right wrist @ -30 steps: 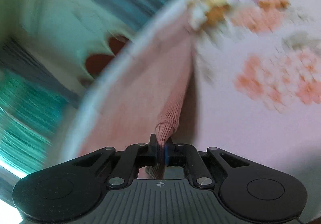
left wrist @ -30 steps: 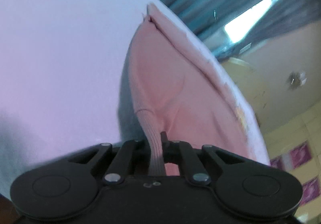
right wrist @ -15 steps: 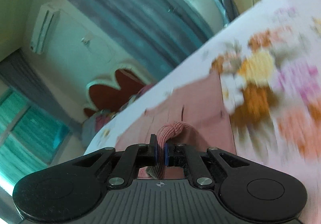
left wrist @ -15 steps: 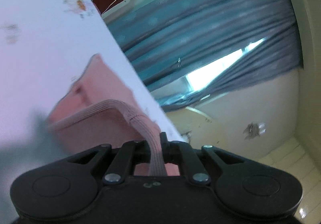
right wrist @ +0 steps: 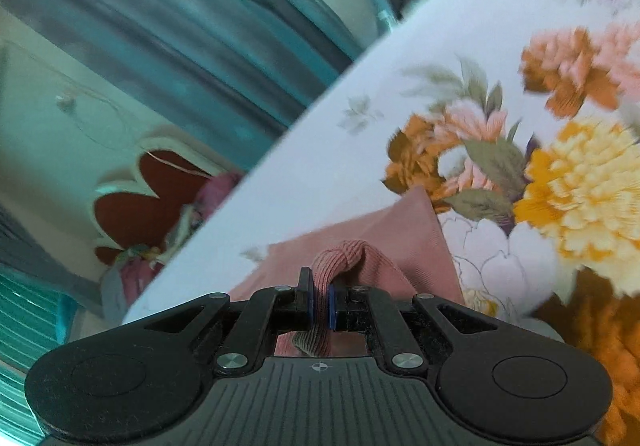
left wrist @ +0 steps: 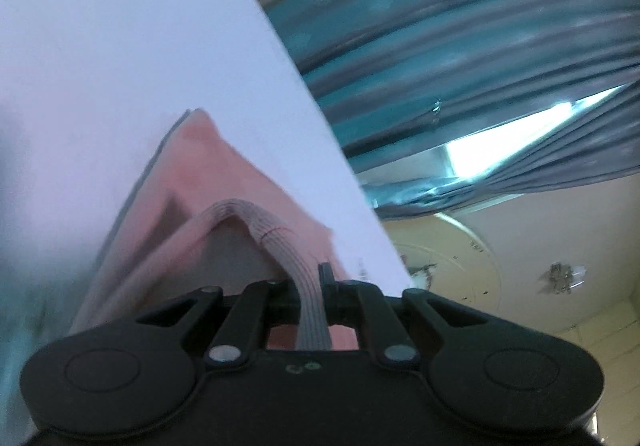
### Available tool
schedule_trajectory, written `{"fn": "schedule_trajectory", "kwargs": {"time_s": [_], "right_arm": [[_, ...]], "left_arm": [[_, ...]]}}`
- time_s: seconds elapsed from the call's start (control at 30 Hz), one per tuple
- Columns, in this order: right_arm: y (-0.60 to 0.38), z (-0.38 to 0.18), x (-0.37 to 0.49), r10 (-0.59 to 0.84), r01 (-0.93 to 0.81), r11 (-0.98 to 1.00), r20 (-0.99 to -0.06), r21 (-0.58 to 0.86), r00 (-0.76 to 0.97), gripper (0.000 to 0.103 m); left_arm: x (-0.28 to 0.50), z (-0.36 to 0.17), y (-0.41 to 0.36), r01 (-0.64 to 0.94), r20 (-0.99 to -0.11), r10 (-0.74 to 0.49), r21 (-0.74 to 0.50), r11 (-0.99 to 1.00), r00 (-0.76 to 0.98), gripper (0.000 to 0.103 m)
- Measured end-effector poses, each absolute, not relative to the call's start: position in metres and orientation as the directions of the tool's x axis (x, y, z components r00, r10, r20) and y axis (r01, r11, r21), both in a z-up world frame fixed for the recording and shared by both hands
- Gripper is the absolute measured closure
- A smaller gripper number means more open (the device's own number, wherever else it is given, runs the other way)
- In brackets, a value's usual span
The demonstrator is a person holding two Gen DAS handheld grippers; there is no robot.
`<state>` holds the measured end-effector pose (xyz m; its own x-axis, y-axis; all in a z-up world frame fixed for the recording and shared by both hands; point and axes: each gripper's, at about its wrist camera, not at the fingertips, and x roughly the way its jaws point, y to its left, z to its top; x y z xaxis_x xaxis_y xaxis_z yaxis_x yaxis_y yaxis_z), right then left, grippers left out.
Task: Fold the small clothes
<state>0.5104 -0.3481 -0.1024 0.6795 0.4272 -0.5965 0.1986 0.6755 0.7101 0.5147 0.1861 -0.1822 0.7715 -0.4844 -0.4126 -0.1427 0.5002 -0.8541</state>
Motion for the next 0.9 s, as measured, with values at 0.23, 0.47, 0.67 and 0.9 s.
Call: {"fn": "schedule_trajectory", "kwargs": {"time_s": [0.23, 0.47, 0.67, 0.9], "right_arm": [[-0.355, -0.109, 0.521, 0.405, 0.116, 0.708, -0.535, 0.696, 0.741, 0.024], [-0.343, -0.112, 0.527, 0.36, 0.013, 0.87, -0.652, 0.494, 0.667, 0.056], [-0.308, -0.125, 0.528, 0.271, -0.078, 0.956, -0.748, 0.283, 0.606, 0.077], [-0.309, -0.124, 0.521, 0.263, -0.058, 0.956, -0.748, 0.288, 0.61, 0.099]], "left_arm": [[0.532, -0.184, 0.189, -0.108, -0.426, -0.477, -0.822, 0.559, 0.769, 0.043], [0.544, -0.162, 0.161, 0.02, -0.627, -0.358, -0.479, 0.878, 0.692, 0.056], [0.535, -0.153, 0.147, 0.016, -0.637, -0.267, -0.372, 0.928, 0.723, 0.057], [0.539, -0.157, 0.148, 0.033, -0.647, -0.224, -0.294, 0.955, 0.729, 0.103]]}}
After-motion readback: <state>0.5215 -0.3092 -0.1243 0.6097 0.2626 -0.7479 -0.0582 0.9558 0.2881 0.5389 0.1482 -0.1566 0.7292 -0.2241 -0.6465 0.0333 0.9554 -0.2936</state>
